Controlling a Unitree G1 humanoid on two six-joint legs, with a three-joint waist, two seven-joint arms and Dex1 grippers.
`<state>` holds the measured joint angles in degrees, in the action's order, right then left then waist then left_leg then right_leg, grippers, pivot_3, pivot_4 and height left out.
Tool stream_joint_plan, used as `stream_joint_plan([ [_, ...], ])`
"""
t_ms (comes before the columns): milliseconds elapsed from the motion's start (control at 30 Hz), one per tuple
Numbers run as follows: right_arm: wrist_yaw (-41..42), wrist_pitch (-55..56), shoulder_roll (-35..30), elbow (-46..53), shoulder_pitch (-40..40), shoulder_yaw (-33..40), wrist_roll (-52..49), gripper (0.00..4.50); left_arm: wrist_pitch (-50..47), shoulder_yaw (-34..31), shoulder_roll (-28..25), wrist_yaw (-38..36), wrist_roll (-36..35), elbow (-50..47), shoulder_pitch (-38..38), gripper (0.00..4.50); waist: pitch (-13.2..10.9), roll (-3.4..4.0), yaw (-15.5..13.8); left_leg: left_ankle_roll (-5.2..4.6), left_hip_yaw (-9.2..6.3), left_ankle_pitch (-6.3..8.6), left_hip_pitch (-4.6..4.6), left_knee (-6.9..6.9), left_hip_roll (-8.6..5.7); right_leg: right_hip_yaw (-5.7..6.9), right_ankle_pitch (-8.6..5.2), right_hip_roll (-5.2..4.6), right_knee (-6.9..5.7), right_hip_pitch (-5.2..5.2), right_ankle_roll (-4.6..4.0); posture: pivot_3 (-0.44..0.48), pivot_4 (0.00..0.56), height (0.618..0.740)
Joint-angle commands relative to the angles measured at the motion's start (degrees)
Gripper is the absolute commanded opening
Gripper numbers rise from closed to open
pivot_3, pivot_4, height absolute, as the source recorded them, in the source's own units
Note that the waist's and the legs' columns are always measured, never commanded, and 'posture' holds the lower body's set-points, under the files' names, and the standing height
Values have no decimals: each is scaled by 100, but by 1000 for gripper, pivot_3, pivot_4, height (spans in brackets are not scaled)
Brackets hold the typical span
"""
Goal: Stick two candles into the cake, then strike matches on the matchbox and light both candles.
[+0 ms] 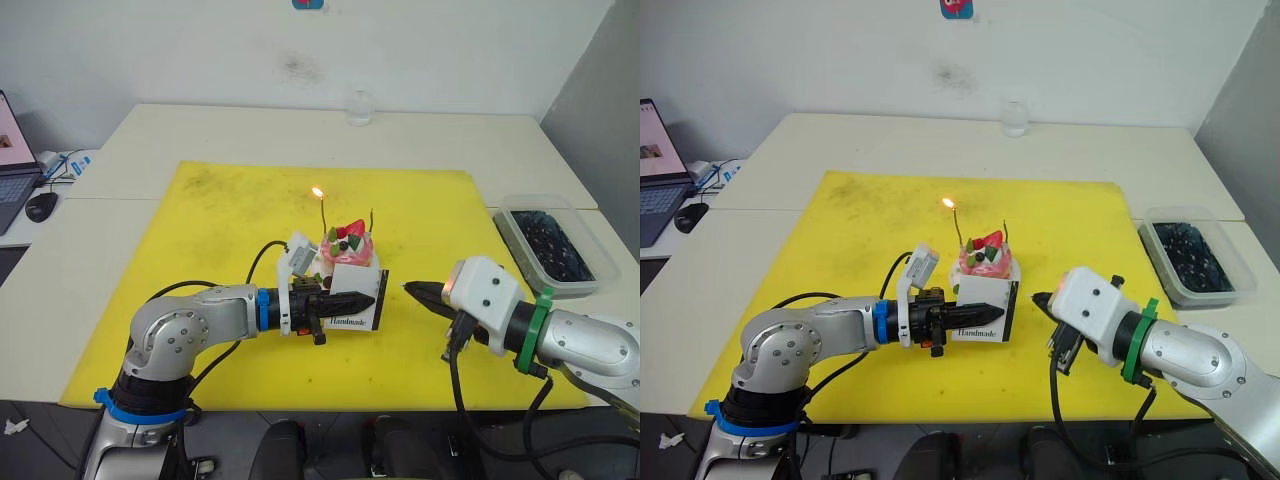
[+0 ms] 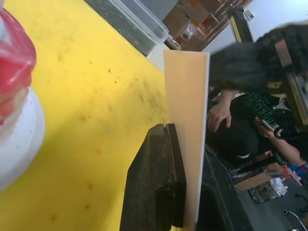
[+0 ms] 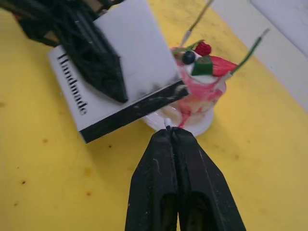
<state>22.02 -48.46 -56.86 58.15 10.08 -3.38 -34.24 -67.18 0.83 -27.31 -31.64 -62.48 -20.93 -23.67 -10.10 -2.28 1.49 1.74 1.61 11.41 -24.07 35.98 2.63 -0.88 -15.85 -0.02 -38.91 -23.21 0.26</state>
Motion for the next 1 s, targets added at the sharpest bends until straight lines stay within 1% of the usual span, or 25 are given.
stream_joint_plan([
  [33, 185, 331, -127, 185, 81, -230, 286, 17, 65, -70, 23, -16, -5, -16, -160, 0, 0, 0, -1, 0, 1, 0, 0, 1, 2, -1, 0, -1, 0, 0, 0, 0, 150, 740],
  [200, 417, 399, -62, 144, 188, -586, 685, 17, 80, -45, 25, -33, 47, 36, -219, 0, 0, -1, -2, 0, 5, 0, 0, 4, 2, -5, 2, -3, 0, 0, 3, 0, 150, 740],
  [467, 527, 455, 288, -90, 392, -1012, 1273, 17, 71, -47, 19, -59, 78, -5, -199, 0, 0, 0, -3, 0, 2, 0, -1, 4, 5, -2, 2, -4, -1, 0, 3, 0, 150, 740],
  [800, 528, 161, 656, -182, 491, -1181, 1757, 17, 65, -98, 43, 52, 23, -145, -108, 0, 0, 0, -4, 1, 2, -1, 0, 5, 5, -3, 2, -5, -3, 1, 3, 0, 150, 740],
  [1000, 527, -241, 832, -130, 540, -1148, 1778, 17, 328, -36, 102, 214, 324, -264, 0, 0, 0, 0, -5, 1, 3, -1, 0, 4, 5, -4, 2, -7, -3, 0, 3, 0, 150, 740],
])
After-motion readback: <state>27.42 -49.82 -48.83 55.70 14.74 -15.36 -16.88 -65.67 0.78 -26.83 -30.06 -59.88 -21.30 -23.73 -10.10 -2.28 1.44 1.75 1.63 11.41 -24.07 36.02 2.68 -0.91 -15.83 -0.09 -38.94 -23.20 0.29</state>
